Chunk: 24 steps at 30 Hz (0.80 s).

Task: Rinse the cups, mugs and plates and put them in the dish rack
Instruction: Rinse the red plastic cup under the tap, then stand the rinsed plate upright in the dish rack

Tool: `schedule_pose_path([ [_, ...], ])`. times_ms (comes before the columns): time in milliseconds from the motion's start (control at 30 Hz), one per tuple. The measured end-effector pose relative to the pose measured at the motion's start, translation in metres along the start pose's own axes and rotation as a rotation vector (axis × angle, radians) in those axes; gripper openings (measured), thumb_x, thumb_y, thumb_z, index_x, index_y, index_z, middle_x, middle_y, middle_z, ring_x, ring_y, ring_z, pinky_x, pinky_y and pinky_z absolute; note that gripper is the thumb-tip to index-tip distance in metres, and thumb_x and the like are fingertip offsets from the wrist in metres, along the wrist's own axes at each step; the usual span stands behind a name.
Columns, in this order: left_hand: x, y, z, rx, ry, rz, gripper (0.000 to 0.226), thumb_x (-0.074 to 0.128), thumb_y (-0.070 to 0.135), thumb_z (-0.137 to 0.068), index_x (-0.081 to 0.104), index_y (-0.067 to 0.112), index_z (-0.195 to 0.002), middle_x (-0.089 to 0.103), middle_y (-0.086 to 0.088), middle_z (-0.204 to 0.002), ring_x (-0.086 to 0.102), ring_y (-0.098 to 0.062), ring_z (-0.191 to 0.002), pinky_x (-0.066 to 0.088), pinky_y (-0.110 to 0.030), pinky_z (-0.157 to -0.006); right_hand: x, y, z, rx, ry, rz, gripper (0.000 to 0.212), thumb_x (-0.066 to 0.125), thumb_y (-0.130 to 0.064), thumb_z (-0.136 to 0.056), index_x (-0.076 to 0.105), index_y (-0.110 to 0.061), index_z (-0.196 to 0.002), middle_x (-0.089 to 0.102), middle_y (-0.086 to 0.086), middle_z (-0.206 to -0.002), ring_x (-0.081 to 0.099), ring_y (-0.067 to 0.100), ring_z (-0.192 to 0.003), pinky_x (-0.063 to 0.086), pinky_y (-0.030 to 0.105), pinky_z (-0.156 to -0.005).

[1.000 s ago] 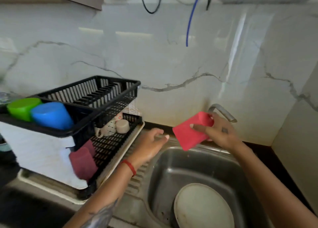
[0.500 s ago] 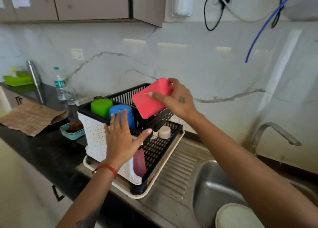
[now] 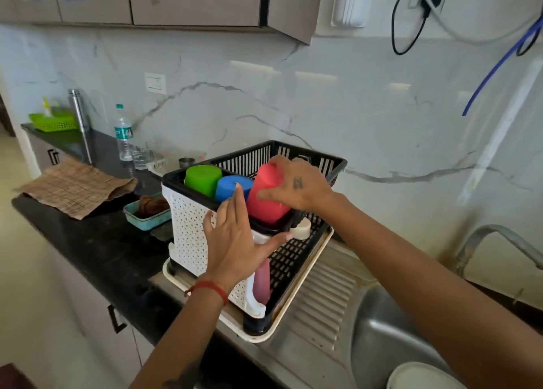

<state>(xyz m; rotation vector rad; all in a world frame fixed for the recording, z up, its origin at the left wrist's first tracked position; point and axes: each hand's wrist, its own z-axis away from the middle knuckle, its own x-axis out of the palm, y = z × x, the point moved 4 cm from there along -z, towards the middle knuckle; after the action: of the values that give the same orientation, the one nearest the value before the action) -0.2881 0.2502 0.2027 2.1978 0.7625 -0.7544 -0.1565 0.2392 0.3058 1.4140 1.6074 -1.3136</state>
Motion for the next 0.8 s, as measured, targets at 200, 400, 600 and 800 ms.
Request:
schedule_pose_path([
  [200,0.001,0.0,0.005,-0.006,-0.034,0.007,0.119,0.022,0.092,-0.062,0.015,0.014,-0.153,0.018,0.0,-0.159,0.011,-0.016,-0.146,0.014,-0.058,-0.113,0.031,-0.007,0.001,0.029,-0.123,0.104,0.069,0.062,-0.058,-0.078,0.043,-0.026,-0.136,0.052,0.01,-0.122,0.053,0.03,-0.112,0.041,0.035,-0.09],
  [400,0.005,-0.003,0.009,0.004,-0.059,-0.035,0.108,0.025,0.087,-0.072,0.013,0.016,-0.153,0.012,0.0,-0.161,0.005,-0.016,-0.148,0.022,-0.06,-0.112,0.057,0.003,0.006,0.05,-0.1,0.193,0.078,0.031,-0.072,-0.086,0.022,-0.028,-0.149,0.03,0.012,-0.141,0.03,0.033,-0.129,0.027,0.042,-0.107],
  [600,0.007,-0.007,0.032,0.023,-0.108,-0.039,0.092,0.022,0.083,-0.077,-0.015,0.035,-0.147,-0.009,0.002,-0.161,-0.011,-0.022,-0.148,0.026,-0.059,-0.111,0.056,0.013,0.013,0.042,-0.194,-0.04,0.082,0.039,-0.07,-0.086,0.006,-0.034,-0.152,0.017,0.0,-0.155,0.01,0.025,-0.144,-0.003,0.058,-0.115],
  [800,0.007,0.018,0.055,0.037,-0.164,0.049,0.095,0.029,0.081,-0.076,-0.02,0.037,-0.145,-0.024,-0.006,-0.158,-0.009,-0.033,-0.147,0.006,-0.058,-0.117,0.023,0.045,0.052,0.047,-0.161,-0.474,0.081,0.058,-0.053,-0.087,0.01,-0.038,-0.151,0.012,0.0,-0.158,0.014,0.023,-0.144,0.015,0.049,-0.116],
])
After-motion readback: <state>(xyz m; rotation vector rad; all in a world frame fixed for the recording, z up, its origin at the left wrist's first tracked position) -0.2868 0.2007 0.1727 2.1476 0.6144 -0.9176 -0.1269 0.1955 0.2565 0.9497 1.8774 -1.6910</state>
